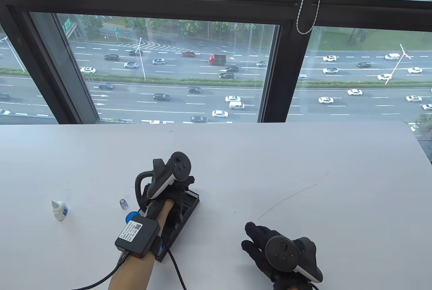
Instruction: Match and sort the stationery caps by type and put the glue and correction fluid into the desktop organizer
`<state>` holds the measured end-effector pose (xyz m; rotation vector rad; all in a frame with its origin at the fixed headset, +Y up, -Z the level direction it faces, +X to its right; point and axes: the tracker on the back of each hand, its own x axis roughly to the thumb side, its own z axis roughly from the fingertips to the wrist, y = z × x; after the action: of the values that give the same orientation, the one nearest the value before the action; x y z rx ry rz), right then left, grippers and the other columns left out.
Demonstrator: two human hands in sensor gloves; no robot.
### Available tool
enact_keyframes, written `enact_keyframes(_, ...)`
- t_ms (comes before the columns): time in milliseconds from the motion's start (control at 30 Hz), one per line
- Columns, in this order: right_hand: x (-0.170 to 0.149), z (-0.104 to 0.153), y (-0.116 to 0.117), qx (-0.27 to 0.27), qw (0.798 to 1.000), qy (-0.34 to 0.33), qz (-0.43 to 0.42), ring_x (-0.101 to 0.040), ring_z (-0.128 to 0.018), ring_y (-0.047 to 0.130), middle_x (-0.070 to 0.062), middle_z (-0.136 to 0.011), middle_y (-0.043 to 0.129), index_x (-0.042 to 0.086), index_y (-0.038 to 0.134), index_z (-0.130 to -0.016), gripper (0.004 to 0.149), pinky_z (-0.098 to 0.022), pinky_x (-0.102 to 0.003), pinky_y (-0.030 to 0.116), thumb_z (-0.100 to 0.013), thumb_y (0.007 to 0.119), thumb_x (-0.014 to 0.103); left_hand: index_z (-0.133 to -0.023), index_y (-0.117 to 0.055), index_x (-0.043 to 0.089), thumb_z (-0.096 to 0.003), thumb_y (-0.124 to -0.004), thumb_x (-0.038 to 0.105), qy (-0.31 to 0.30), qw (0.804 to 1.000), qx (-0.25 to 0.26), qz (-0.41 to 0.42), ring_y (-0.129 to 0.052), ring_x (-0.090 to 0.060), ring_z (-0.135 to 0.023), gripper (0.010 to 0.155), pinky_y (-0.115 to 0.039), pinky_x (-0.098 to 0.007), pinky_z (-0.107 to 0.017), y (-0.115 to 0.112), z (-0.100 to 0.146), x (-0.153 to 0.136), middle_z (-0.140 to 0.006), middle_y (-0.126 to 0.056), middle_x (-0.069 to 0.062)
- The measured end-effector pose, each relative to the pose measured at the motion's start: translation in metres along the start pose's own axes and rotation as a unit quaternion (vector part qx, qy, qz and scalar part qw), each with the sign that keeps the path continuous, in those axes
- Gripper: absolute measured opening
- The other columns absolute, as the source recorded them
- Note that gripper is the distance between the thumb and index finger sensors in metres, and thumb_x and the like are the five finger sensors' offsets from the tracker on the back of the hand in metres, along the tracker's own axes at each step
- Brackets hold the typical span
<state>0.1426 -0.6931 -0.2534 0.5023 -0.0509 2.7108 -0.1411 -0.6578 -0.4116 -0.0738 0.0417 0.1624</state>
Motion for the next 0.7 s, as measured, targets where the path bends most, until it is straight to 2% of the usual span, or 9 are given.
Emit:
enact_keyframes(200,-0.003,0.0,-0.002,-0.004,1.0,0.003,-0.008,-0.031,-0.074,0.093,-0.011,-0.093,0.086,0.018,0.073,-0.101,0.057,-0.062,-0.052,0.074,-0.052,0.07,0.047,-0.094,-0.08,0.032,-0.0471,-0.088,0.049,0.015,0.996,-0.022,-0.089,-0.108,-0.022,-0.066,0.051,-0.086,-0.042,-0.058,-0.012,-0.006,0.005,-0.09,-0.096,0.0)
enact_keyframes(400,-0.001,-0.001,0.0,0.002,1.0,-0.001,-0.006,-0.031,-0.074,0.093,-0.011,-0.093,0.086,0.018,0.073,-0.101,0.057,-0.062,-0.052,0.074,-0.052,0.07,0.047,-0.093,-0.081,0.033,-0.0457,-0.089,0.051,0.023,0.989,-0.003,-0.149,-0.107,-0.019,-0.066,0.051,-0.085,-0.043,-0.058,-0.018,-0.008,0.013,-0.089,-0.096,0.002)
enact_keyframes(533,-0.002,-0.001,-0.001,0.001,1.0,0.0,-0.008,-0.031,-0.074,0.093,-0.011,-0.093,0.086,0.018,0.073,-0.101,0.057,-0.062,-0.052,0.074,-0.052,0.07,0.047,-0.091,-0.082,0.033,-0.0443,-0.09,0.052,0.028,0.986,0.007,-0.165,-0.107,-0.018,-0.065,0.051,-0.085,-0.043,-0.058,-0.021,-0.009,0.016,-0.087,-0.097,0.003)
enact_keyframes(700,-0.003,-0.001,-0.001,0.0,1.0,0.002,-0.011,-0.031,-0.074,0.093,-0.011,-0.093,0.086,0.018,0.073,-0.101,0.057,-0.062,-0.052,0.073,-0.052,0.07,0.047,-0.09,-0.083,0.033,-0.0433,-0.09,0.053,0.025,0.985,-0.011,-0.171,-0.107,-0.019,-0.066,0.052,-0.084,-0.044,-0.059,-0.02,-0.008,0.018,-0.086,-0.098,0.005)
